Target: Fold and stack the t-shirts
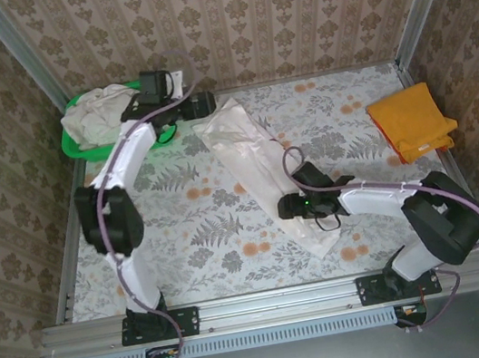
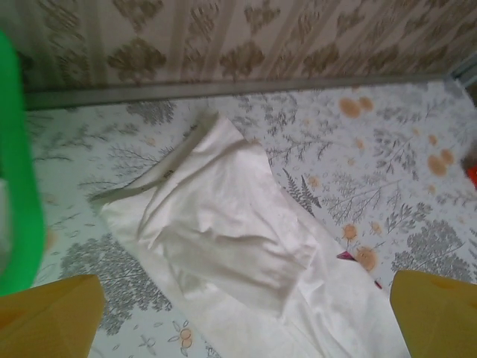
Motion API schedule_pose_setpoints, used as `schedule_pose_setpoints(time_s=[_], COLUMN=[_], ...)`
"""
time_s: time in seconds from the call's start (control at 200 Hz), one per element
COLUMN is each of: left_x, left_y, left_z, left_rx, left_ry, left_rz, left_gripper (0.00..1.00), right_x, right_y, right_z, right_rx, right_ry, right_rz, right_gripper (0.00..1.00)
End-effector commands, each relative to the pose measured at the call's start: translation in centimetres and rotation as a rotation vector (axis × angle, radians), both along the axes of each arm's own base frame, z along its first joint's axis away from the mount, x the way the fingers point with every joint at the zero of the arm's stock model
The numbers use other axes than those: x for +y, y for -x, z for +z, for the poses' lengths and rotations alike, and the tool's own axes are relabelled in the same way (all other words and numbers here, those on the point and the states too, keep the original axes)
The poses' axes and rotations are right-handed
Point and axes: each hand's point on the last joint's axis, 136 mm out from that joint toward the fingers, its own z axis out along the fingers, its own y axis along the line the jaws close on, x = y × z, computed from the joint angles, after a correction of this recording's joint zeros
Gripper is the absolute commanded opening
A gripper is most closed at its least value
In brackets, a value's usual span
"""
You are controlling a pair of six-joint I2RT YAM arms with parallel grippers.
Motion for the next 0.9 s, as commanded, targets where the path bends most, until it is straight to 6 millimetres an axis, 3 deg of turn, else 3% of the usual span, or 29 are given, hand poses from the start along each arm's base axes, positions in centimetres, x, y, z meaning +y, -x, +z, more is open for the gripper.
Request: schedule_pose_setpoints(time_s=[0.0, 0.19, 0.295, 0.495, 0.66, 0.685, 0.78, 0.895], left_x=[1.9, 2.8, 2.4, 1.4, 0.9, -0.2, -1.0, -1.3], left_y=[2.0, 6.6, 8.4, 11.7, 14.7, 15.7, 17.8, 20.2], left_z=[-4.4, -9.5, -11.0, -12.2, -13.7, -13.8, -14.2, -14.8], left_rx=[0.064, 0.155, 0.172, 0.153, 0.154, 0.152, 0.140, 0.120], left_ry=[-0.019, 0.003, 0.020, 0.053, 0.024, 0.022, 0.031, 0.030], left_rz=[0.079, 0.098, 0.087, 0.077, 0.050, 0.013, -0.034, -0.068], left_gripper=[1.00, 1.00, 1.00, 1.00, 1.00, 1.00, 1.00, 1.00], right_x=[2.6, 6.9, 8.4, 6.2, 5.0, 4.9, 5.4, 6.6], right_y=[2.0, 1.1, 0.1, -3.6, -8.9, -9.9, -13.8, -18.1], right_z=[-1.3, -0.3, 2.6, 9.4, 9.7, 9.6, 9.4, 9.0], right_rx=[0.091, 0.074, -0.009, -0.302, -0.334, -0.335, -0.347, -0.336], right_ry=[-0.038, -0.066, -0.116, -0.080, -0.045, -0.036, -0.039, -0.067], right_rz=[0.048, 0.172, 0.236, 0.225, 0.191, 0.181, 0.145, 0.099], right_gripper=[0.72, 0.72, 0.72, 0.71, 0.72, 0.72, 0.71, 0.62])
